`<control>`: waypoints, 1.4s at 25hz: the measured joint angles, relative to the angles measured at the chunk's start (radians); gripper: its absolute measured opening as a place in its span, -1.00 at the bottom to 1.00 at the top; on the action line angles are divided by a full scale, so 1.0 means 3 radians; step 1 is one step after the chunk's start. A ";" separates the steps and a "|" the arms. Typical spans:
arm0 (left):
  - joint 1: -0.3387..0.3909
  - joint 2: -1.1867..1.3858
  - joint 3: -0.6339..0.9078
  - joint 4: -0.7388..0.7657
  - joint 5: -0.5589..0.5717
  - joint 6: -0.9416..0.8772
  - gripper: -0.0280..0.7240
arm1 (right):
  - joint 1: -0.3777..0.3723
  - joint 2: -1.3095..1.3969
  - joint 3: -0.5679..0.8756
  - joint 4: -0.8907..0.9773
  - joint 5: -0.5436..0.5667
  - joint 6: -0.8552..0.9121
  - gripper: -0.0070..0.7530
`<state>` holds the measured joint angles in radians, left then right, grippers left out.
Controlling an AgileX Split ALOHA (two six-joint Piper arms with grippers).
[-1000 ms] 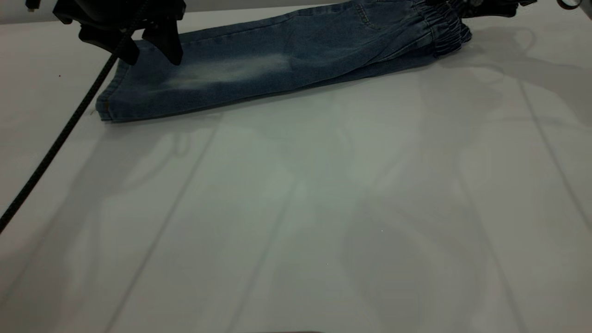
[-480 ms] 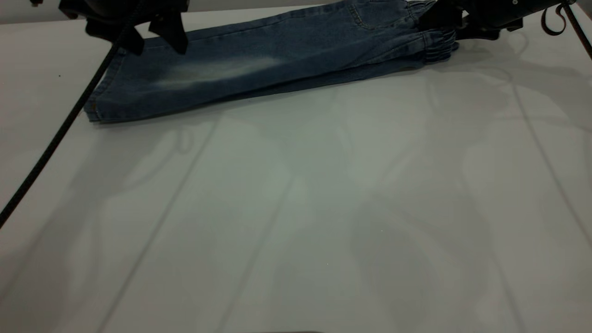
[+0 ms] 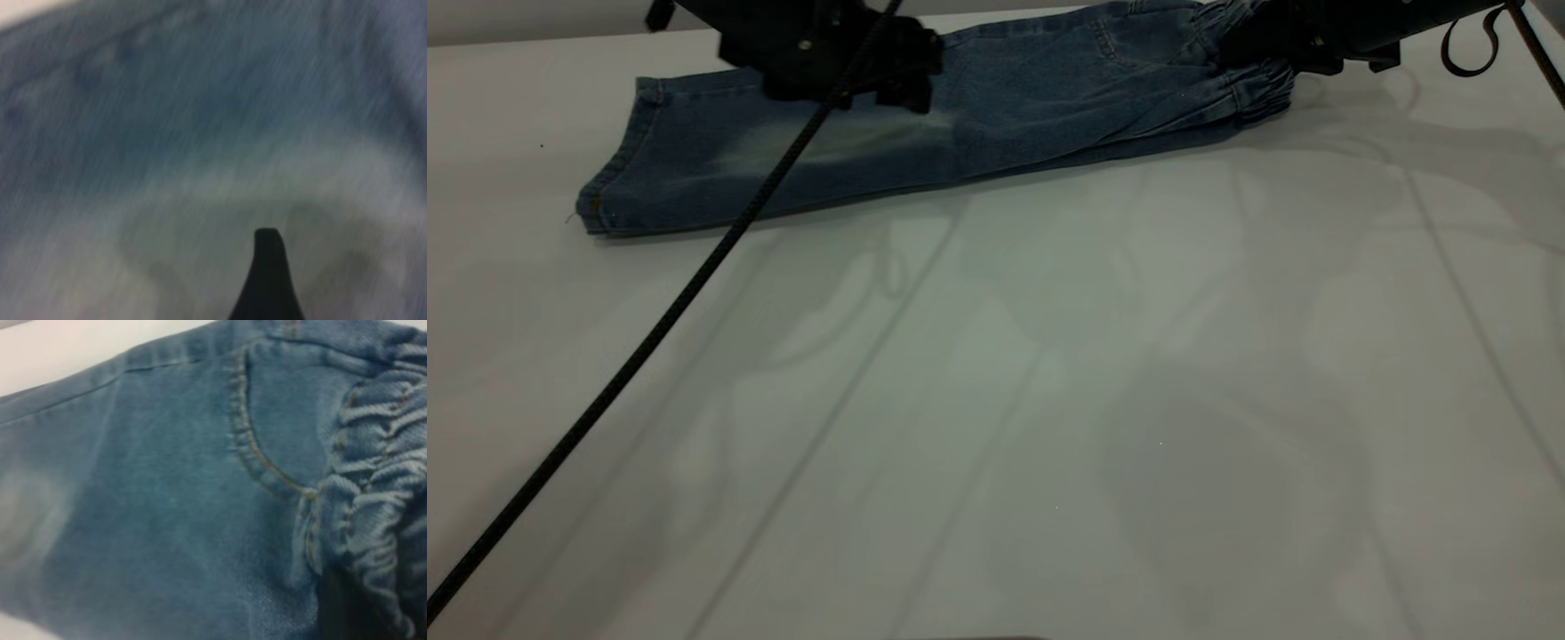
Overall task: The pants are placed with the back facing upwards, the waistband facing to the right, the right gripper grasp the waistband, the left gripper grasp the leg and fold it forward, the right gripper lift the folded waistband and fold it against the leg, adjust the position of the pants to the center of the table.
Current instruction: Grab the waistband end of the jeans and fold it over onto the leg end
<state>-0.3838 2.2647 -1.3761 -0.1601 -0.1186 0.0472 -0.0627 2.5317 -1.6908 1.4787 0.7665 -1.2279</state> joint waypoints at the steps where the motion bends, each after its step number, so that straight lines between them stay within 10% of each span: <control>1: -0.0018 0.0036 0.0000 0.0000 -0.0128 0.0003 0.45 | -0.0004 0.0000 0.0000 -0.0003 0.0064 0.0023 -0.82; 18: -0.0110 0.0314 -0.0037 -0.0004 -0.0301 -0.0021 0.36 | 0.0066 -0.0658 0.0000 -0.0074 0.0717 0.0369 -0.82; 27: 0.0013 0.0123 -0.0494 0.0000 0.0973 0.0019 0.36 | 0.0325 -0.0772 -0.0152 -0.0173 0.0826 0.0536 -0.82; 35: 0.0596 -0.0088 -0.0777 0.0064 0.1889 0.0112 0.36 | 0.0462 -0.0772 -0.0356 -0.0329 0.0858 0.0757 -0.82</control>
<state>-0.2051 2.2382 -1.6092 -0.1409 0.4480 0.0807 0.0760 2.3002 -1.7975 1.3800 1.0240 -1.0006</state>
